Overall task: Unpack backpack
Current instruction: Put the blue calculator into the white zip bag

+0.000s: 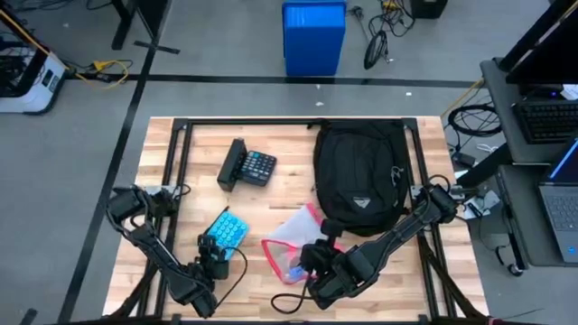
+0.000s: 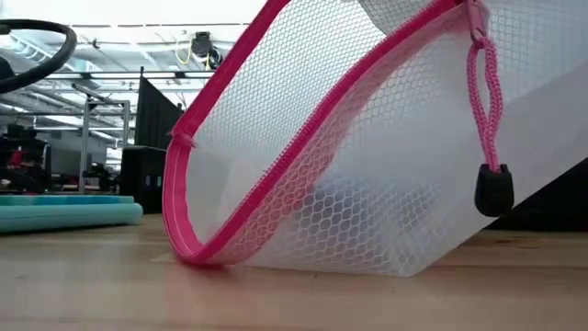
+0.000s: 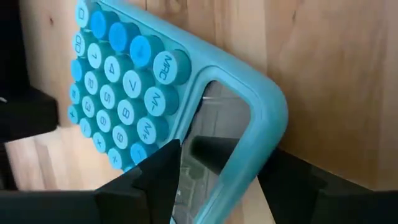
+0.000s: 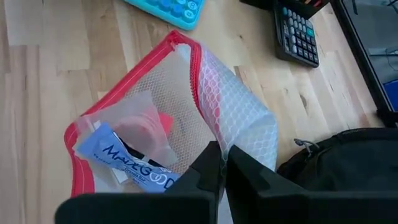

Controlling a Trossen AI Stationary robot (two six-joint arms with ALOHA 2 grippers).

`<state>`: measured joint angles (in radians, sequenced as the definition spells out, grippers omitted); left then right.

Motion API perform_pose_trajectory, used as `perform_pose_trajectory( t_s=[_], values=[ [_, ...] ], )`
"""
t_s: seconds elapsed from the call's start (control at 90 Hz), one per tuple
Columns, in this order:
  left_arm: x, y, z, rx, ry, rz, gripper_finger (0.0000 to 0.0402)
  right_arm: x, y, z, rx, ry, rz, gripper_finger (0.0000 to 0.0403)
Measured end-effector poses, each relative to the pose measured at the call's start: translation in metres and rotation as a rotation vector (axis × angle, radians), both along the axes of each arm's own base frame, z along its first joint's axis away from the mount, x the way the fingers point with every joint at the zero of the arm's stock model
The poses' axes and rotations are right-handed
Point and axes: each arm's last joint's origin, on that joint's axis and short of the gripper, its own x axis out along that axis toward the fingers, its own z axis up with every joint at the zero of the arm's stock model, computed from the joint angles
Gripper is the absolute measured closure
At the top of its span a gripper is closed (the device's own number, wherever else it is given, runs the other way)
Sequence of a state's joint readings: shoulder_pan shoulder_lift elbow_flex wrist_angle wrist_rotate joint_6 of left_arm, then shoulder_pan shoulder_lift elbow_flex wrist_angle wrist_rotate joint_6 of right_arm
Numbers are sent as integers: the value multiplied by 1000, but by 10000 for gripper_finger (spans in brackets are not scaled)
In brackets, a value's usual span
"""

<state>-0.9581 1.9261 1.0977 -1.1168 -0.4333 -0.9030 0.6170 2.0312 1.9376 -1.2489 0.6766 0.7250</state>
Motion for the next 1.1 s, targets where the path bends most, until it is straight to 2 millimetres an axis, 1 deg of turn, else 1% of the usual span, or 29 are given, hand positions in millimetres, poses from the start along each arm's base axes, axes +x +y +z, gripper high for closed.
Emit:
perform_pose_trajectory(
  t_s=[0.233,0.533,0.611,0.811,0.956,1.1],
  values=[
    [1,0,-12,77,5,-46,210,0,0,0,0,0,0,403],
    [2,1,-14,100,-20,-47,210,0,0,0,0,0,0,403],
    [2,2,-14,119,-50,-38,210,0,0,0,0,-1,0,403],
    [1,2,-14,179,-57,-141,210,0,0,0,1,-1,0,403],
    [2,2,-15,180,-61,-148,210,0,0,0,0,0,0,403],
    [1,5,-22,179,-87,-190,210,0,0,0,1,-1,0,403]
  ],
)
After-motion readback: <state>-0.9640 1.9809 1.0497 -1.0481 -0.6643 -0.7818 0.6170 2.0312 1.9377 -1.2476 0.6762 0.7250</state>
